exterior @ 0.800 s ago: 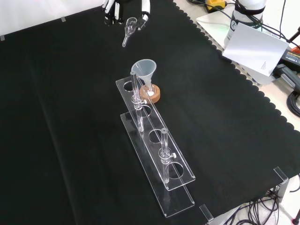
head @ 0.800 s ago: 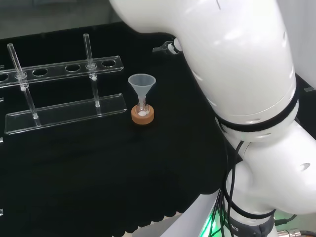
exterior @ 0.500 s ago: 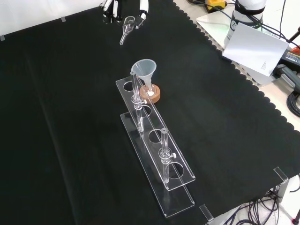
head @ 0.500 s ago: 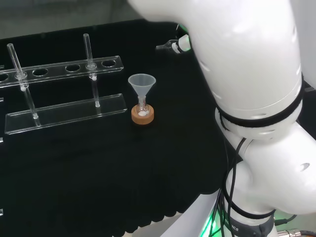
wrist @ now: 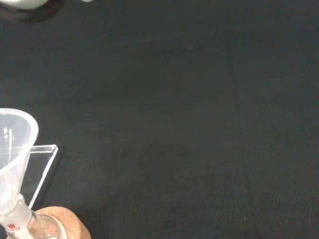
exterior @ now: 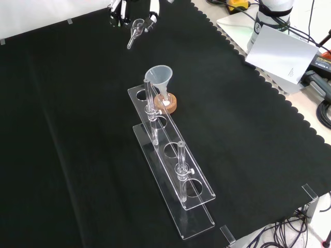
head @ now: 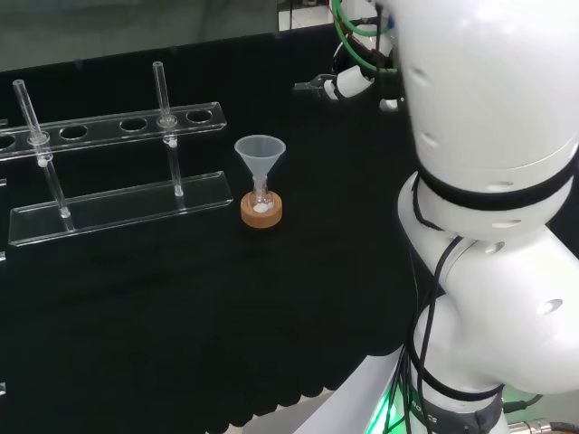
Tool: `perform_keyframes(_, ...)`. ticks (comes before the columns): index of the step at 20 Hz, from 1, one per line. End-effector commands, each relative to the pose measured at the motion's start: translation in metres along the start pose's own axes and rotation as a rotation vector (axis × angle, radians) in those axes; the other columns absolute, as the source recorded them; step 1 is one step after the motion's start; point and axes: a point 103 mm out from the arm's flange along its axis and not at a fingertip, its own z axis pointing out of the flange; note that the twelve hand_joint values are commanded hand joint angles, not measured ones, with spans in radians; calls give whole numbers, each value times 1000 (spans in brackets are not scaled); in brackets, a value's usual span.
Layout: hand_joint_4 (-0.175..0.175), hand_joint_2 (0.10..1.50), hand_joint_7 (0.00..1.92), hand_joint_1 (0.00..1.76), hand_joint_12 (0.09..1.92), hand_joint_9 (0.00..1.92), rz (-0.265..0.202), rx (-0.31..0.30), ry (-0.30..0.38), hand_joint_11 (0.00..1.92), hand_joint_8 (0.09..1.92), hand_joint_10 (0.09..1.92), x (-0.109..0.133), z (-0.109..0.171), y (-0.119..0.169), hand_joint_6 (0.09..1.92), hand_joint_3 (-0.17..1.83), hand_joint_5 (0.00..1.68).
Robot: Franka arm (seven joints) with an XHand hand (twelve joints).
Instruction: Put the weighing funnel back on the table.
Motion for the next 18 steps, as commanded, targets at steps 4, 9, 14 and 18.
perform_keyframes(4,175,639,615,1112,1229,930,17,-33,69,623,606,423,-40,55,49,750,714,1246)
perform_keyframes(9,175,638,616,1113,1229,931,27,-39,93,623,606,422,-57,75,75,747,714,1247)
perform_keyframes(14,175,638,617,1113,1229,933,44,-48,114,625,606,421,-74,88,92,745,714,1248)
perform_keyframes(18,175,637,618,1114,1228,936,50,-45,110,630,606,421,-81,95,94,743,714,1249)
